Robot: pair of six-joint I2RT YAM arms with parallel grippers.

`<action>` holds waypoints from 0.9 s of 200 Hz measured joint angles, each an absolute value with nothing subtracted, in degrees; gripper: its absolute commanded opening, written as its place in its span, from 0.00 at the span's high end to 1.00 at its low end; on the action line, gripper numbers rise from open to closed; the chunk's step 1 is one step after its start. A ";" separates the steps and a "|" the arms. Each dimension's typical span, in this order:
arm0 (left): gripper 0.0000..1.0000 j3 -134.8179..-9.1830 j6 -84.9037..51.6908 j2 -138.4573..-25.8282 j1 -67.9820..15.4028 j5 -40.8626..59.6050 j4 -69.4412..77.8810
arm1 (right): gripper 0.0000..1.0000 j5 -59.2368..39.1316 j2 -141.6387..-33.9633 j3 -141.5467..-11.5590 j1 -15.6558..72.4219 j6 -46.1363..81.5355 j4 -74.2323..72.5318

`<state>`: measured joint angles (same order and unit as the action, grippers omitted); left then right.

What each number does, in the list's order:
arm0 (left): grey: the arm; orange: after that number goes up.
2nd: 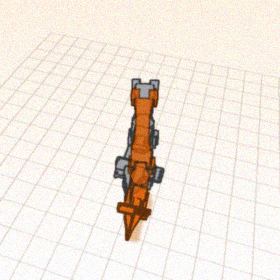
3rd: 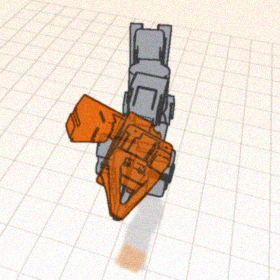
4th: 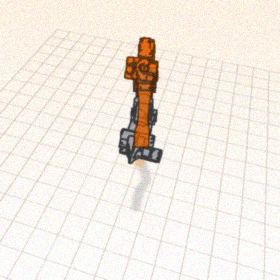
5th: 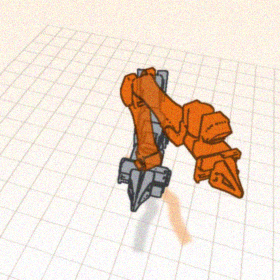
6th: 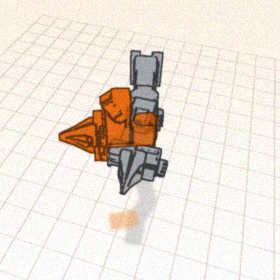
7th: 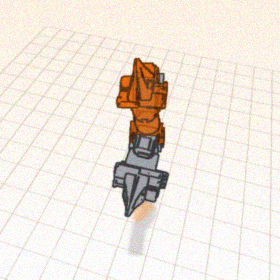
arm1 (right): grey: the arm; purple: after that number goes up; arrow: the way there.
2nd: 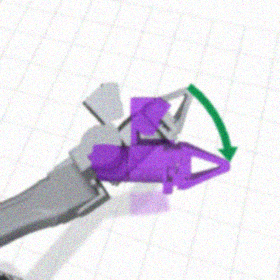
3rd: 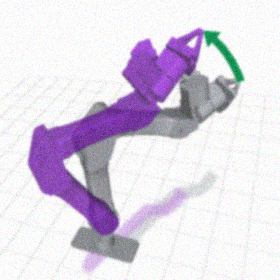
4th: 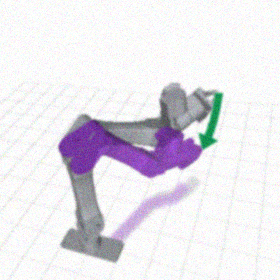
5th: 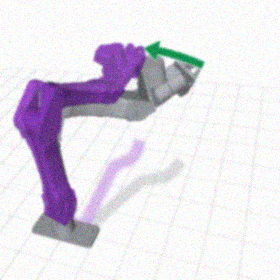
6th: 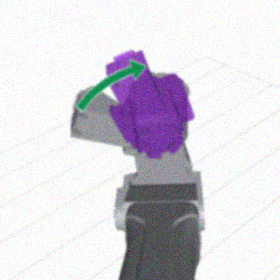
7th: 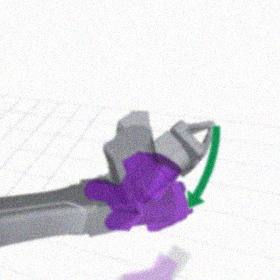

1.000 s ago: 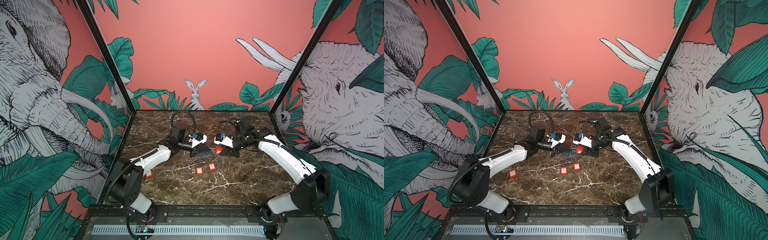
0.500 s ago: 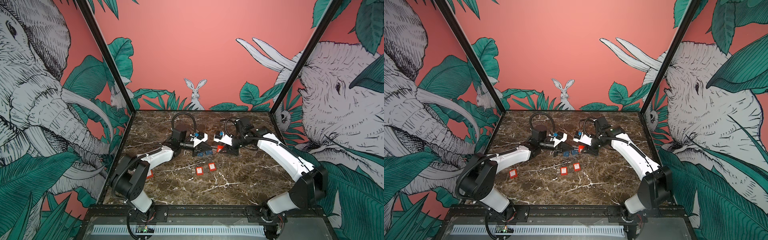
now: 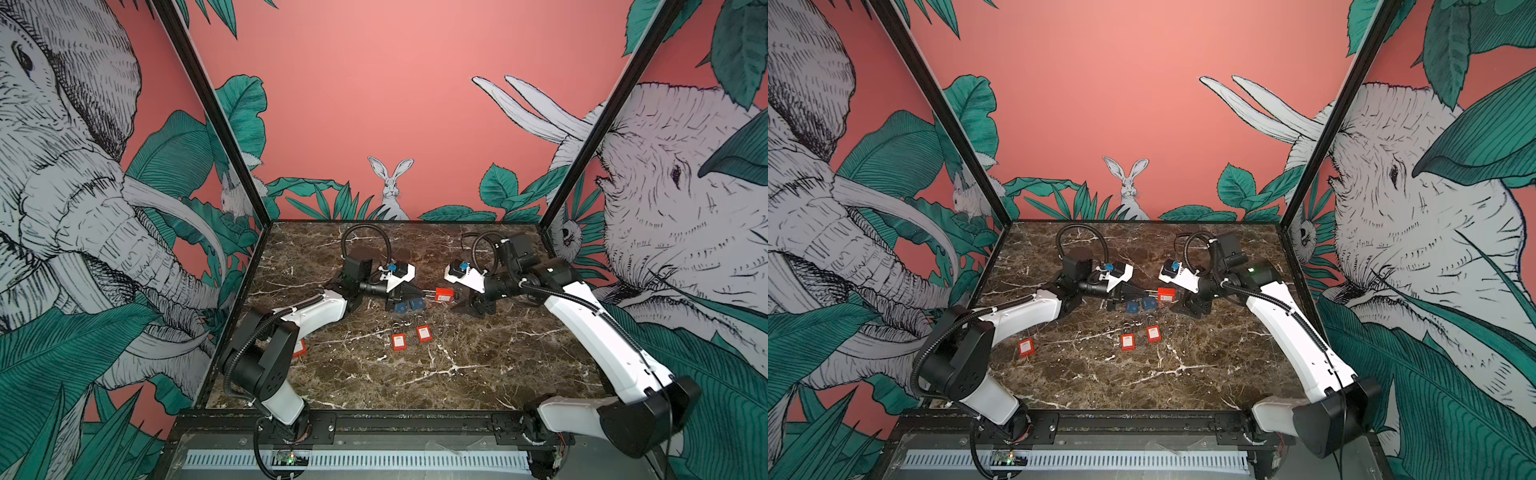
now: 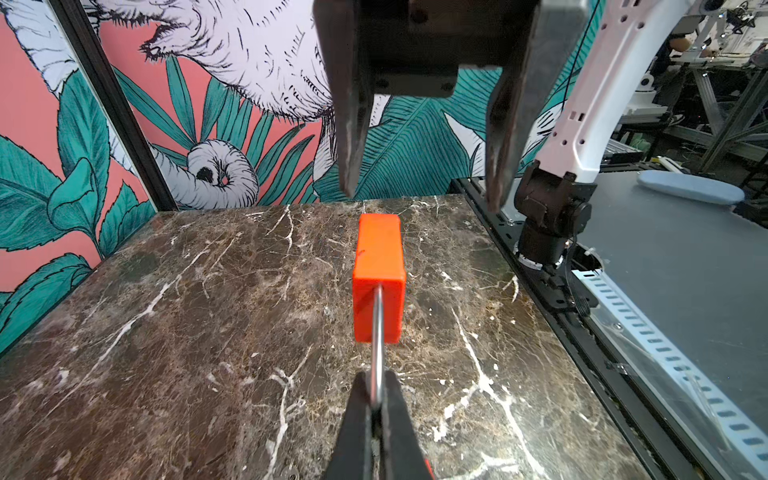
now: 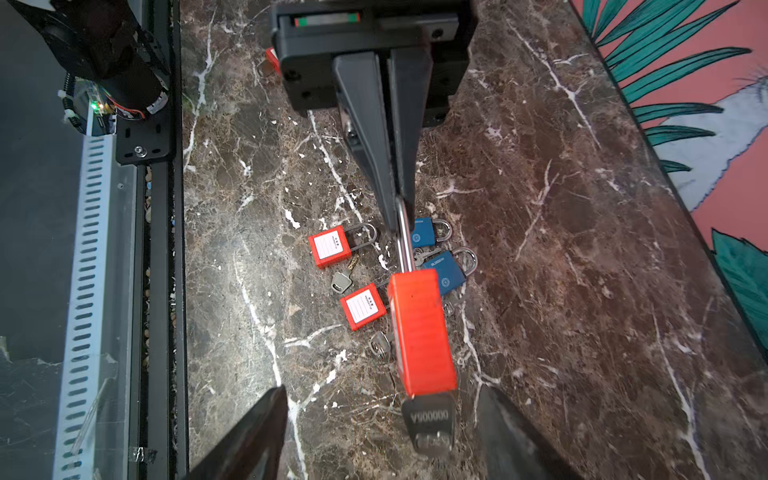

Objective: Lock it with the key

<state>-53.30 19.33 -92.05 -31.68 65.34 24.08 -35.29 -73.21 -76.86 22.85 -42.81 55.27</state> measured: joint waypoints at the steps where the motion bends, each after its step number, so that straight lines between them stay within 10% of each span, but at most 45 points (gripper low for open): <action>1: 1.00 -53.28 19.35 -92.05 -31.68 65.36 24.03 | 0.31 -35.31 -73.17 -76.86 22.79 -42.81 55.33; 180: 1.00 -53.32 20.82 -92.03 -31.75 66.15 23.07 | 0.76 -35.70 -81.87 -78.98 19.66 -42.87 58.19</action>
<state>-53.32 20.82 -92.03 -31.75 66.15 23.07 -35.70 -81.87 -78.98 19.66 -42.87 58.19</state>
